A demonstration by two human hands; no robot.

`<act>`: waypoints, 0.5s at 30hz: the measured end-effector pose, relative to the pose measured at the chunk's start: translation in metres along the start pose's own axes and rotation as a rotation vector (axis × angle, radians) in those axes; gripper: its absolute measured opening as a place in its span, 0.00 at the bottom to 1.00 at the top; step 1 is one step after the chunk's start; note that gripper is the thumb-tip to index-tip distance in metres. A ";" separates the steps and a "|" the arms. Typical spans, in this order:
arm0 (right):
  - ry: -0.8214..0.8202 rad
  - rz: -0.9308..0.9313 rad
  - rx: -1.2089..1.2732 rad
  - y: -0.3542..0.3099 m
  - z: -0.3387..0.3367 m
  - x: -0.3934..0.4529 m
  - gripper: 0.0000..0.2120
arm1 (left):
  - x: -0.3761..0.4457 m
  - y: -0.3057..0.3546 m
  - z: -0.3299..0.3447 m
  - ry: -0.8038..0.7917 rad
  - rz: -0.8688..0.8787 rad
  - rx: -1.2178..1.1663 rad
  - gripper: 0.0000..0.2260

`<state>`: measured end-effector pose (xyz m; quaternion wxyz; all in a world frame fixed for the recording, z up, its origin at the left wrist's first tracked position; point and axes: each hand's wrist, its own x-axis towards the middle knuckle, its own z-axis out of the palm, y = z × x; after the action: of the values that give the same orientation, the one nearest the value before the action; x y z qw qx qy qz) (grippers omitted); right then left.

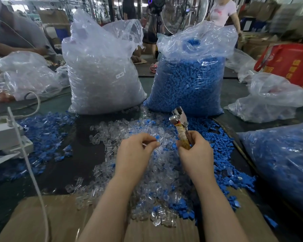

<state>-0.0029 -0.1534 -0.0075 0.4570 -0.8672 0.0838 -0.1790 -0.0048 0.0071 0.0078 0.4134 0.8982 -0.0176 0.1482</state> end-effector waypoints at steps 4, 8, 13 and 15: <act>-0.024 -0.013 0.079 -0.003 0.001 -0.001 0.07 | -0.002 0.005 0.002 0.036 -0.078 -0.281 0.04; -0.027 -0.044 0.111 -0.005 0.003 -0.002 0.08 | -0.004 0.006 0.005 0.087 -0.096 -0.370 0.04; 0.001 -0.090 0.144 -0.008 0.003 -0.004 0.10 | -0.003 0.006 0.008 0.109 -0.131 -0.387 0.05; 0.011 -0.109 0.160 -0.008 0.003 -0.005 0.10 | -0.003 0.007 0.009 0.122 -0.160 -0.431 0.06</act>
<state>-0.0061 -0.1448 -0.0037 0.5141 -0.8301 0.0242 -0.2144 -0.0062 -0.0045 0.0066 0.6065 0.7770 0.0476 0.1616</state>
